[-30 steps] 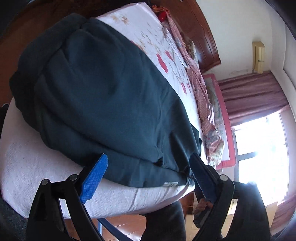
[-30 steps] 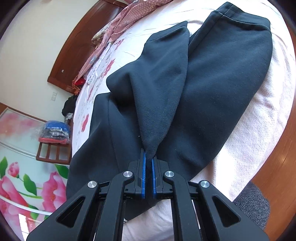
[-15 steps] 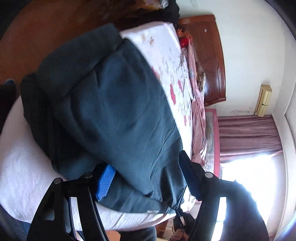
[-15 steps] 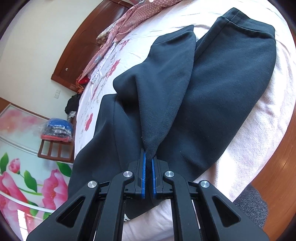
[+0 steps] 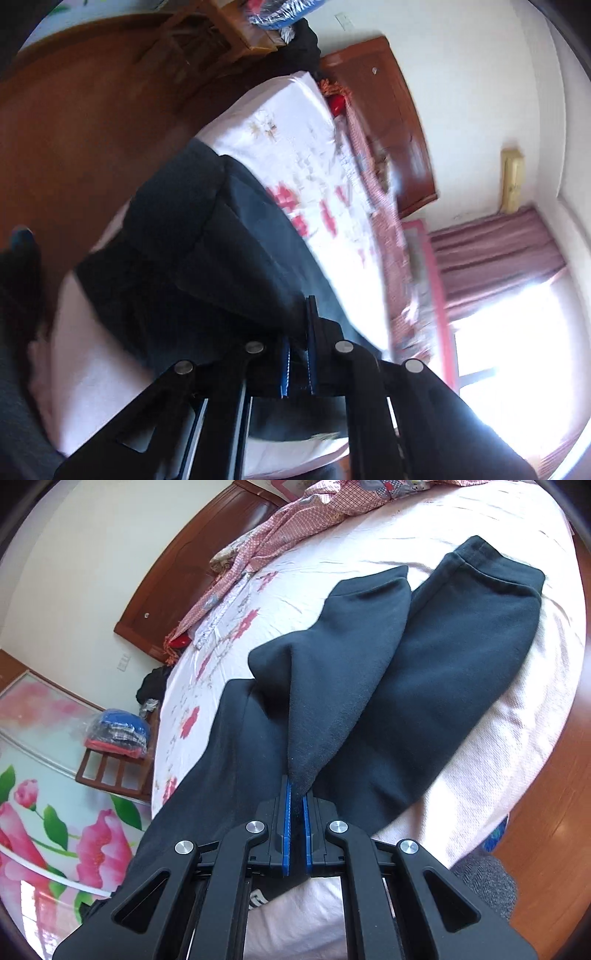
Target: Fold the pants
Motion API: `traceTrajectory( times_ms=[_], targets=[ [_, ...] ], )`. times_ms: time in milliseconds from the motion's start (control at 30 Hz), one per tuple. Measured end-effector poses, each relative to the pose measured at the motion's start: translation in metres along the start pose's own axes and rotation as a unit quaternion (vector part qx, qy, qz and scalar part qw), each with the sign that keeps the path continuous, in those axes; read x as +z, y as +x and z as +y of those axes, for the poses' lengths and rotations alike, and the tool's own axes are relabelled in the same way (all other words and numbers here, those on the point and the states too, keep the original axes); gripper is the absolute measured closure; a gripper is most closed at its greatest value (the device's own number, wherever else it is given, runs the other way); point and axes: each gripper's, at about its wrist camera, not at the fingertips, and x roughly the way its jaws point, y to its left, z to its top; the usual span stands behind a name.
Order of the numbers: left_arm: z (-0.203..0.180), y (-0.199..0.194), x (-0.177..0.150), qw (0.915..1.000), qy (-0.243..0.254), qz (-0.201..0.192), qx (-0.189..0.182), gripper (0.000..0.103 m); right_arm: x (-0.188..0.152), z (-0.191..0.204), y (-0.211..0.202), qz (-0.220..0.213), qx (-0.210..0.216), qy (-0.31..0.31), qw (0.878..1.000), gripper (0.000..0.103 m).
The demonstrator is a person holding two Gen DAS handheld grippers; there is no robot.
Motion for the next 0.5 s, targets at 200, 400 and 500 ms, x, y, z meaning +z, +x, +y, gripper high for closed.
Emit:
traceTrajectory(
  times_ms=[200, 400, 500],
  targets=[
    [0.039, 0.009, -0.024, 0.9970, 0.005, 0.033, 0.070, 0.096, -0.017, -0.033, 0.025, 0.027, -0.030, 0.038, 0.998, 0.099],
    [0.031, 0.006, -0.022, 0.9934, 0.018, 0.038, 0.107, 0.088, -0.005, -0.024, 0.013, 0.044, -0.057, 0.016, 0.997, 0.069],
    [0.016, -0.015, -0.018, 0.9901, 0.029, 0.041, 0.131, 0.063, 0.010, -0.020, -0.013, 0.030, -0.076, 0.005, 0.997, 0.069]
  ],
)
